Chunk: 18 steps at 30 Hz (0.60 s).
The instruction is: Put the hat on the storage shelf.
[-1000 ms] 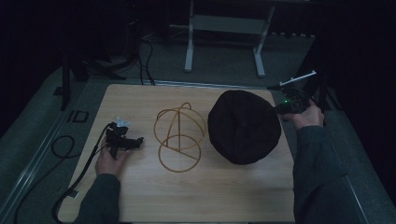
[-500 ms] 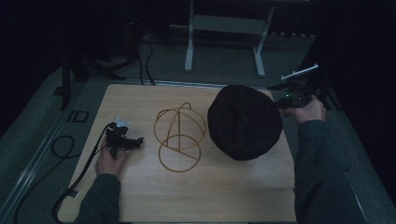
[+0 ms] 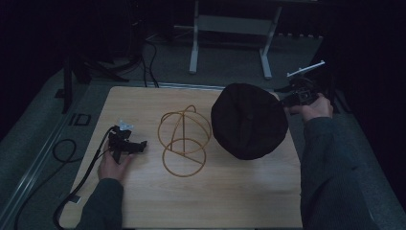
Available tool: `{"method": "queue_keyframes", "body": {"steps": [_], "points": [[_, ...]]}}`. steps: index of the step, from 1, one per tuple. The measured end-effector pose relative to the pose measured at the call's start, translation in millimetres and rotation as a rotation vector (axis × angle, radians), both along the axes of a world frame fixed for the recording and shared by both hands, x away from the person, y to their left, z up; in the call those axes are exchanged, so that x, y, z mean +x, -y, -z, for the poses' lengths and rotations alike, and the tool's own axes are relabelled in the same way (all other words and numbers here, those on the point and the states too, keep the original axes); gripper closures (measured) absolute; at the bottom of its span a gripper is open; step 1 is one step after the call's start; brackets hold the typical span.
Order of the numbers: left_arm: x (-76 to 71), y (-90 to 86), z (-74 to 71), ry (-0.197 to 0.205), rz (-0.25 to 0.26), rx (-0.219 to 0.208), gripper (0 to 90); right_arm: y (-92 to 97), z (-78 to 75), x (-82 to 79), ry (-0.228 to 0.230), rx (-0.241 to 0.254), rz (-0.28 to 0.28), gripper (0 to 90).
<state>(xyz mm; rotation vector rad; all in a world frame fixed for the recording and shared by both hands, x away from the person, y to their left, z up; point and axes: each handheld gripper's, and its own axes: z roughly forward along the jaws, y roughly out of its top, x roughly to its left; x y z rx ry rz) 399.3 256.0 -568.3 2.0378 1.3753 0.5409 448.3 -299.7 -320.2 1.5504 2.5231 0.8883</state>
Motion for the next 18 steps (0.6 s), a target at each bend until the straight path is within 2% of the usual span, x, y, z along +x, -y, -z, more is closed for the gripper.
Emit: {"method": "queue_keyframes", "body": {"steps": [4, 13, 18], "points": [[0.0, 0.0, 0.0, 0.000, 0.000, 0.000, 2.3, -2.6, -4.9, 1.4, 0.000, 0.001, -0.005, 78.2], [0.1, -0.1, -0.1, -0.001, 0.001, 0.001, 2.3, -11.0, -12.9, 5.9, 0.001, 0.065, -0.020, 78.2], [0.1, -0.1, -0.1, -0.001, 0.000, 0.001, 2.3, -21.7, -15.2, 10.2, 0.000, 0.080, -0.032, 78.2]]}}
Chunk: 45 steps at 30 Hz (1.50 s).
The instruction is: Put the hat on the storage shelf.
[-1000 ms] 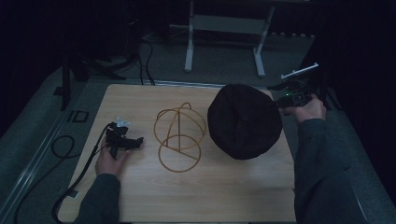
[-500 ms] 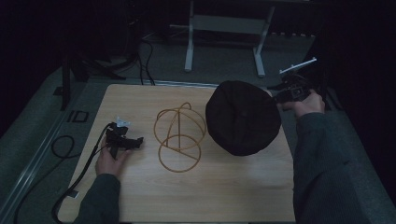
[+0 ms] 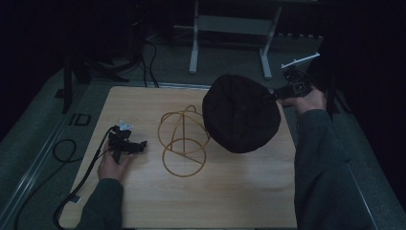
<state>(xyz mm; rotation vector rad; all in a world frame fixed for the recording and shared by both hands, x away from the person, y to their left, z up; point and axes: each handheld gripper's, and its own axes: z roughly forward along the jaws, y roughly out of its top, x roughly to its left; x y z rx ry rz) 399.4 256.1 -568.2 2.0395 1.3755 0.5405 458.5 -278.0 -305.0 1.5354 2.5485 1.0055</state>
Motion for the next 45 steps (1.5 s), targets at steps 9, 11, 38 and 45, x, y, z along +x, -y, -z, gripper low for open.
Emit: {"method": "queue_keyframes", "body": {"steps": [9, 11, 38, 45], "points": [[0.0, 0.0, 0.0, 0.000, 0.000, 0.000, 2.3, -14.5, -8.2, 2.6, 0.006, 0.019, -0.020, 78.1], [0.0, 0.0, 0.0, 0.000, 0.000, 0.000, 2.3, -18.6, -10.4, 3.2, 0.012, 0.020, -0.028, 78.1], [0.2, -0.4, 0.1, 0.002, -0.005, 0.002, 2.3, -58.5, -23.3, 8.2, 0.011, 0.032, -0.071, 77.9], [0.3, -0.5, 0.2, 0.004, -0.008, 0.001, 2.4, -71.9, -27.0, 7.0, 0.015, 0.019, -0.096, 77.9]]}}
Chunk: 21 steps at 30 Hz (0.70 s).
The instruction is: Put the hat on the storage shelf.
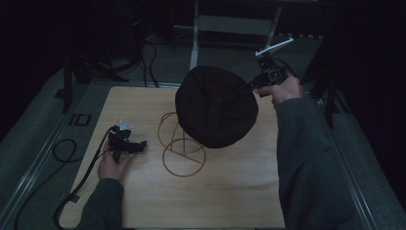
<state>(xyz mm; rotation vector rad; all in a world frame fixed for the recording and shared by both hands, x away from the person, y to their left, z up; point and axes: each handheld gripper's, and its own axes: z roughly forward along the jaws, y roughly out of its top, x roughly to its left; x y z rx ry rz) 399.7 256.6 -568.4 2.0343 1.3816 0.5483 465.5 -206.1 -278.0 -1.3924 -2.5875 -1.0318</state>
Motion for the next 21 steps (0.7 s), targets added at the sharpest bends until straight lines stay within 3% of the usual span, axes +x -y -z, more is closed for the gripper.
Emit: {"method": "queue_keyframes", "body": {"steps": [7, 14, 21], "points": [[-0.2, 0.1, 0.0, 0.000, -0.004, 0.000, 2.4, -15.2, -2.5, 0.3, 0.004, 0.022, -0.014, 77.8], [-0.2, 0.1, 0.0, 0.000, -0.005, 0.001, 2.4, -29.5, -3.0, 0.9, 0.004, 0.015, -0.037, 77.7], [-0.3, 0.2, 0.0, 0.000, -0.007, -0.002, 2.4, -53.9, -1.2, -3.8, 0.005, -0.039, -0.077, 77.6]]}}
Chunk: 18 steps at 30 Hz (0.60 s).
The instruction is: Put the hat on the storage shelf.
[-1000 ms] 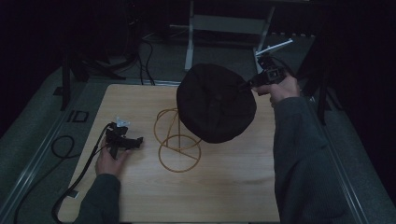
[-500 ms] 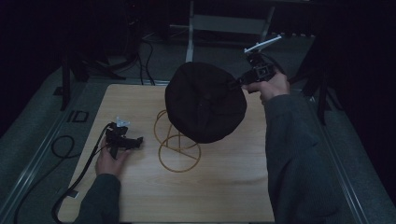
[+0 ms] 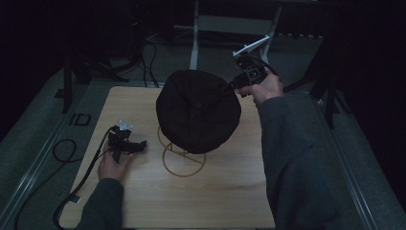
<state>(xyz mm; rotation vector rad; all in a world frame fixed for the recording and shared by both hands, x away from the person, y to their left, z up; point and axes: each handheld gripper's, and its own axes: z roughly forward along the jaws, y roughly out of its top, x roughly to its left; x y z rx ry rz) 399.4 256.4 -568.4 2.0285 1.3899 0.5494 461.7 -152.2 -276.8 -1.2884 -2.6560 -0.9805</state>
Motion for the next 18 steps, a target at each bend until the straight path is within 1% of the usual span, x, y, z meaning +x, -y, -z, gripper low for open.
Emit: {"method": "queue_keyframes", "body": {"steps": [4, 12, 18], "points": [[0.0, 0.2, 0.1, 0.002, -0.002, -0.001, 2.4, -7.4, 1.1, -0.4, 0.003, -0.011, -0.003, 77.6], [0.0, 0.2, 0.2, 0.002, -0.002, -0.001, 2.4, -20.4, 5.4, 0.0, -0.008, -0.015, -0.017, 77.6], [0.0, 0.2, 0.2, 0.003, -0.002, -0.001, 2.4, -25.2, 8.8, 0.0, -0.013, -0.020, -0.021, 77.4]]}}
